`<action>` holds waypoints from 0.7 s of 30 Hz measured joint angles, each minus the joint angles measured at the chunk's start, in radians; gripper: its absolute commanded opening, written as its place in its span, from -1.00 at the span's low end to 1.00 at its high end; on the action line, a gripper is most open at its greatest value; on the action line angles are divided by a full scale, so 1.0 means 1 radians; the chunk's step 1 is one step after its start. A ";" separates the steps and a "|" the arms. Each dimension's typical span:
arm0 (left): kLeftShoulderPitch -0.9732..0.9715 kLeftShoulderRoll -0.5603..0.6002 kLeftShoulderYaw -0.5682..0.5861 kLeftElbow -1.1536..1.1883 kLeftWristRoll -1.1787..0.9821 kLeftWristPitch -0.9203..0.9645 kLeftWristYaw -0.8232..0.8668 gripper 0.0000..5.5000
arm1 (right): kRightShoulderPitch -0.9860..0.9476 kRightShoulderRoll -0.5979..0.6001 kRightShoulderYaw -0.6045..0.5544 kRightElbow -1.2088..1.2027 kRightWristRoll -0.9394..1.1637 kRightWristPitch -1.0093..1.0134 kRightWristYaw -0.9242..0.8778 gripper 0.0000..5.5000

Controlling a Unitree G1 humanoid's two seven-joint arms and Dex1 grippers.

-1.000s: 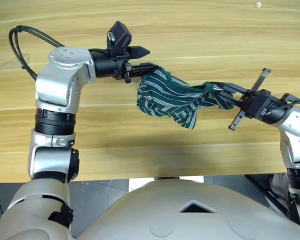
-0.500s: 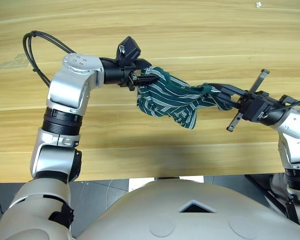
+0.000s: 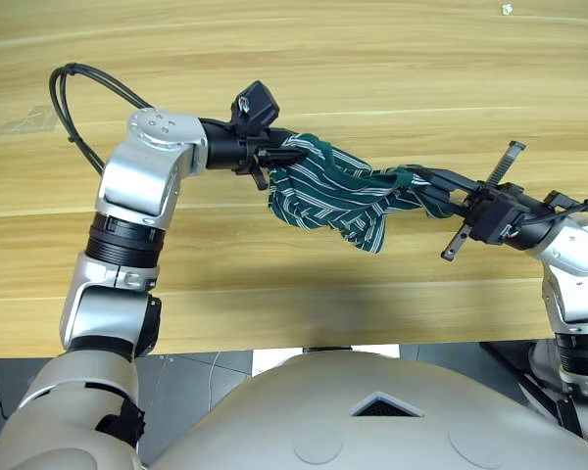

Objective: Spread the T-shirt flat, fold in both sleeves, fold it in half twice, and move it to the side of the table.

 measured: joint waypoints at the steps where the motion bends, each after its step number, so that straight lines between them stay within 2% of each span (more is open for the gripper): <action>1: 0.004 0.000 0.001 -0.002 0.000 0.000 -0.001 -0.73 | 0.000 0.000 0.000 0.002 0.000 0.000 0.000 -1.00; 6: 0.015 0.008 0.015 -0.025 -0.001 0.000 -0.006 -0.98 | -0.003 0.008 0.004 0.008 -0.005 -0.001 -0.003 -1.00; 13: 0.039 0.028 0.032 -0.083 -0.005 -0.023 -0.015 -0.99 | -0.043 0.012 0.005 0.089 -0.008 -0.004 -0.007 -1.00; 18: 0.065 0.059 0.163 -0.223 -0.077 -0.024 0.003 -0.99 | -0.159 0.017 -0.007 0.270 -0.004 -0.003 0.001 -1.00; 21: 0.022 0.092 0.280 -0.277 -0.137 -0.016 0.022 -0.99 | -0.334 0.014 -0.033 0.391 0.027 0.018 0.027 -1.00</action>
